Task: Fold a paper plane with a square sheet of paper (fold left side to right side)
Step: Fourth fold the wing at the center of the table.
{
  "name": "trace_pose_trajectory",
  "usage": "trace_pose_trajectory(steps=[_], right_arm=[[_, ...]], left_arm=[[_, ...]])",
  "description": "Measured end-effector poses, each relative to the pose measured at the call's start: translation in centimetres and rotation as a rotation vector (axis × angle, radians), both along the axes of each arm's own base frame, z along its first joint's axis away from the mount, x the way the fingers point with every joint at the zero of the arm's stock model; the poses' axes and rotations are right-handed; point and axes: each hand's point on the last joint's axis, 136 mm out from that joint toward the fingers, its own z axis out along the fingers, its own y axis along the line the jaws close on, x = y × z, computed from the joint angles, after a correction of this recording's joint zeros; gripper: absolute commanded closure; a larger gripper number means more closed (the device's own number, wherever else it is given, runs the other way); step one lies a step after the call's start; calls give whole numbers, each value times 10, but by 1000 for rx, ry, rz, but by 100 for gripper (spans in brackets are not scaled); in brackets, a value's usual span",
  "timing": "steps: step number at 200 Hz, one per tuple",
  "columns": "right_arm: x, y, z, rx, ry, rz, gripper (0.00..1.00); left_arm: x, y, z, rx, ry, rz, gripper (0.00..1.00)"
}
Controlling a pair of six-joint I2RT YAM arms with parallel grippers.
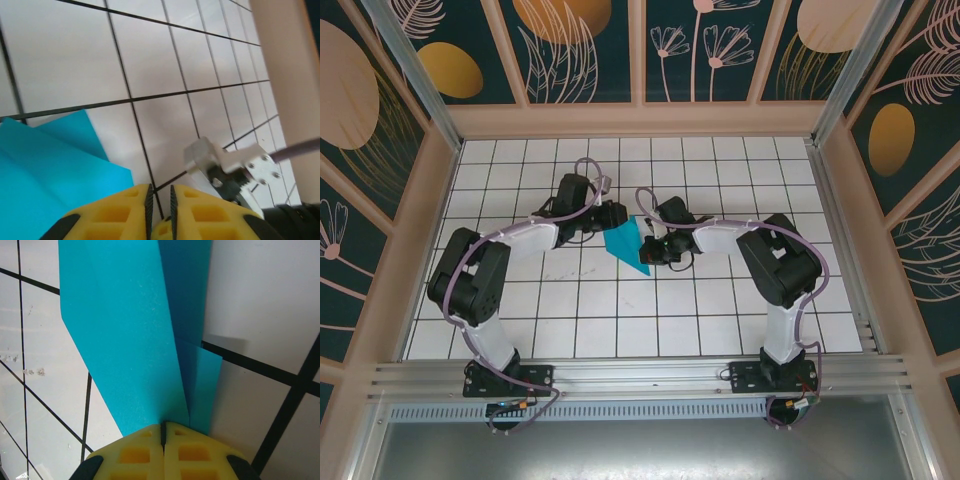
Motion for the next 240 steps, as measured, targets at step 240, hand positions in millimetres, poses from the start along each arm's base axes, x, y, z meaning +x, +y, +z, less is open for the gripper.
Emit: trace_pose_trajectory(steps=[240], right_arm=[[-1,1,-1,-59,-19,5,100]], left_arm=[[-37,-24,-88,-10,190,-73,89]])
